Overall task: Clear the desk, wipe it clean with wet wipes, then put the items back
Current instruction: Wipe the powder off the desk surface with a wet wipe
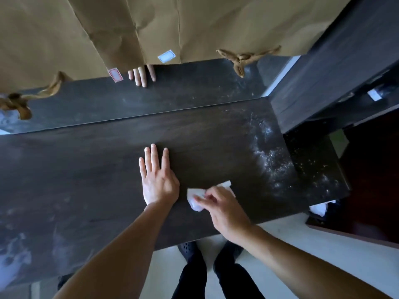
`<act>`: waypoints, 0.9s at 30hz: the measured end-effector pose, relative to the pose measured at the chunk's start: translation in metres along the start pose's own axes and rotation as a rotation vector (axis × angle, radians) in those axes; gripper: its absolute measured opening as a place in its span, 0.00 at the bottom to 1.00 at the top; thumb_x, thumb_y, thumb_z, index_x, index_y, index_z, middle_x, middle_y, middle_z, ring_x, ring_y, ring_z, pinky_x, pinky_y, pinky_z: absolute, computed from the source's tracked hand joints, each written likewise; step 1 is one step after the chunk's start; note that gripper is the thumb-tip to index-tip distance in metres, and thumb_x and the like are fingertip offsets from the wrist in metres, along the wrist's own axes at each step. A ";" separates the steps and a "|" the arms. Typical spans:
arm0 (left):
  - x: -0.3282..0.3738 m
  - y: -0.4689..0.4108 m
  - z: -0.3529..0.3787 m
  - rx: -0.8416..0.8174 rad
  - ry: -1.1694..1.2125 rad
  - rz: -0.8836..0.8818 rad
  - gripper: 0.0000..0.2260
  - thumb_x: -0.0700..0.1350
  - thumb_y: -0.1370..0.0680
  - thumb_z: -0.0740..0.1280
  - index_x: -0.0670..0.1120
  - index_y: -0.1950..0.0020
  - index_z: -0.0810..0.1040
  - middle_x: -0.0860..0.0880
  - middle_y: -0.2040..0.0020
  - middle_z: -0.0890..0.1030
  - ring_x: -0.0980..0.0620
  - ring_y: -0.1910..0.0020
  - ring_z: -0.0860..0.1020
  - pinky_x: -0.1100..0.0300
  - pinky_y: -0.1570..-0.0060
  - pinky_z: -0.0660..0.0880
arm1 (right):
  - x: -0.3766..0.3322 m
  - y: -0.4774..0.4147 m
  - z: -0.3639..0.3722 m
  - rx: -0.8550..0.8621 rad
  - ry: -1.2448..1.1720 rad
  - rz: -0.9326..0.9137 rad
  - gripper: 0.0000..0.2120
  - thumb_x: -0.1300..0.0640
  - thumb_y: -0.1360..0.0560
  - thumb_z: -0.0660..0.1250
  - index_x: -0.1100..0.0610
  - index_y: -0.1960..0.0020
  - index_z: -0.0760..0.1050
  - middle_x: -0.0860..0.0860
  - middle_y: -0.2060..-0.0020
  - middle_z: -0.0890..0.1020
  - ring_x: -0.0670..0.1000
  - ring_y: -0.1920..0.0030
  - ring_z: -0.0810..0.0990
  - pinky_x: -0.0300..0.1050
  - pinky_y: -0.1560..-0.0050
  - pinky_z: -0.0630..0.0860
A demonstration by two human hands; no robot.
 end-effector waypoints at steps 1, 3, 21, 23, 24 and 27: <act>-0.001 0.000 -0.002 0.008 0.006 -0.005 0.26 0.43 0.27 0.50 0.41 0.30 0.70 0.37 0.26 0.64 0.37 0.26 0.59 0.42 0.27 0.55 | -0.002 0.022 -0.002 -0.037 -0.007 -0.034 0.16 0.63 0.24 0.58 0.51 0.42 0.78 0.52 0.58 0.74 0.52 0.57 0.73 0.43 0.56 0.71; -0.002 0.004 -0.005 0.014 0.015 -0.014 0.26 0.42 0.27 0.50 0.40 0.30 0.70 0.37 0.27 0.64 0.37 0.26 0.60 0.43 0.28 0.56 | 0.013 0.050 -0.019 -0.066 0.027 -0.055 0.16 0.62 0.24 0.58 0.50 0.42 0.77 0.51 0.58 0.75 0.51 0.57 0.74 0.43 0.57 0.72; -0.003 0.082 -0.004 0.049 -0.048 -0.108 0.26 0.41 0.27 0.52 0.40 0.30 0.69 0.37 0.26 0.64 0.38 0.26 0.60 0.47 0.28 0.53 | 0.024 -0.075 -0.013 -0.033 0.078 -0.074 0.19 0.70 0.31 0.63 0.53 0.46 0.80 0.54 0.60 0.73 0.56 0.59 0.73 0.47 0.58 0.69; -0.004 0.082 -0.002 0.039 -0.047 -0.124 0.26 0.41 0.27 0.52 0.40 0.29 0.69 0.37 0.26 0.63 0.38 0.26 0.59 0.47 0.28 0.53 | 0.027 -0.023 -0.023 -0.074 0.071 -0.107 0.20 0.70 0.32 0.62 0.52 0.46 0.79 0.52 0.60 0.72 0.53 0.59 0.72 0.43 0.57 0.67; -0.004 0.082 -0.001 0.043 -0.042 -0.141 0.26 0.41 0.28 0.52 0.40 0.29 0.68 0.37 0.26 0.63 0.38 0.26 0.59 0.47 0.27 0.53 | 0.034 0.001 -0.026 -0.101 0.064 -0.101 0.21 0.71 0.32 0.62 0.52 0.45 0.78 0.52 0.60 0.71 0.52 0.60 0.71 0.41 0.57 0.67; 0.004 0.086 0.002 0.065 -0.002 -0.252 0.26 0.41 0.27 0.51 0.39 0.29 0.68 0.37 0.26 0.63 0.37 0.26 0.58 0.44 0.27 0.53 | 0.068 0.055 -0.042 -0.066 0.086 0.058 0.17 0.65 0.28 0.66 0.48 0.43 0.76 0.48 0.59 0.73 0.50 0.58 0.72 0.39 0.59 0.70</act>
Point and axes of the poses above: each hand's wrist, its own y-axis away from the middle knuckle, its own z-axis out of the palm, x = y × z, the point moved 10 cm from there along -y, towards the middle knuckle
